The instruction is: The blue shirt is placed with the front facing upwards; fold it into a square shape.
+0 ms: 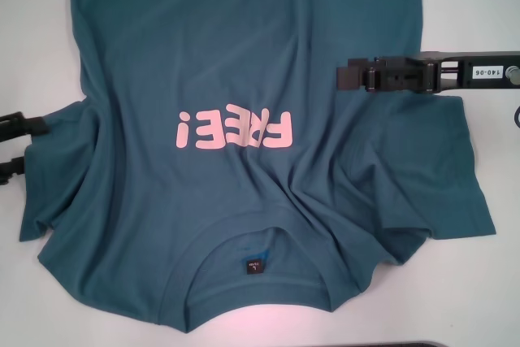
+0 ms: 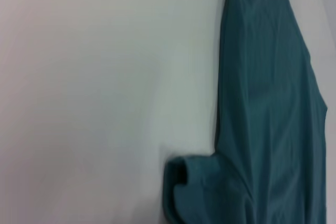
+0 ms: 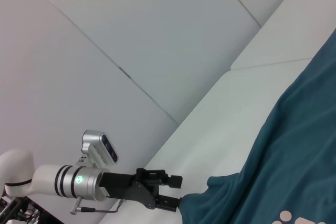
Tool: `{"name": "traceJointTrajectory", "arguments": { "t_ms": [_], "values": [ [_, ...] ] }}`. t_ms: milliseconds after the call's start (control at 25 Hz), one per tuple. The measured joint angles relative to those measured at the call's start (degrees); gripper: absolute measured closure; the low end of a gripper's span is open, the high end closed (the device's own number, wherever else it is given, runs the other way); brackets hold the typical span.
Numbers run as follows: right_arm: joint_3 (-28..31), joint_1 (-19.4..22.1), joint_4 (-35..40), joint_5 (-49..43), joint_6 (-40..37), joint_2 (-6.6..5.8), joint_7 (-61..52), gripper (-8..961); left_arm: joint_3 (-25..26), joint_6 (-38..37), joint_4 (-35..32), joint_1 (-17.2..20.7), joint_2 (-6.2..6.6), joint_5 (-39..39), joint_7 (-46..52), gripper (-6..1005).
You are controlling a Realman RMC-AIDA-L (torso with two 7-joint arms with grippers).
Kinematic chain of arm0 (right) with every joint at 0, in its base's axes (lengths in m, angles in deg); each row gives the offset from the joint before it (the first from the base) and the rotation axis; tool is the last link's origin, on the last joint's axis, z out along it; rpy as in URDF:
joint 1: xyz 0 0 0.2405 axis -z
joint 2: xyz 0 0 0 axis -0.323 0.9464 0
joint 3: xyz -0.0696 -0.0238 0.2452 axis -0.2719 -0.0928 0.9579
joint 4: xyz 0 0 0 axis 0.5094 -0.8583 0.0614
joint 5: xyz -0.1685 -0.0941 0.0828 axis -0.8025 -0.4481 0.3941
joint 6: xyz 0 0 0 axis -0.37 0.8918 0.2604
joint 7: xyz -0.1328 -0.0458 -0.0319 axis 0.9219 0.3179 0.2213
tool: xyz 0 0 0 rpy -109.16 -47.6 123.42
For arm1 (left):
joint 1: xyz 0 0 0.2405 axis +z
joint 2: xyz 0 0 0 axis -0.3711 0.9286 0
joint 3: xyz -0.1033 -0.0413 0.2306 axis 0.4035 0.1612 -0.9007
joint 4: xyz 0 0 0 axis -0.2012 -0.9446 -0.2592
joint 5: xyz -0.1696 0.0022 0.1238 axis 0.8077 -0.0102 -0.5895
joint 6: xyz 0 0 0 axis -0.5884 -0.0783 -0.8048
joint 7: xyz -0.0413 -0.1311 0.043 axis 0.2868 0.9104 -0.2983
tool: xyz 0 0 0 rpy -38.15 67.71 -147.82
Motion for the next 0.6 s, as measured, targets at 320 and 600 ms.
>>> {"name": "traceJointTrajectory", "arguments": {
  "t_ms": [320,600],
  "values": [
    [-0.05,0.18,0.0,0.01,0.22,-0.18,-0.11,38,-3.05,0.01,-0.18,-1.57,-0.09,-0.77,1.63,216],
    [0.08,0.22,-0.07,0.01,0.28,-0.35,-0.14,38,-5.34,-0.1,1.48,-2.48,0.27,-3.55,3.69,261]
  ]
}}
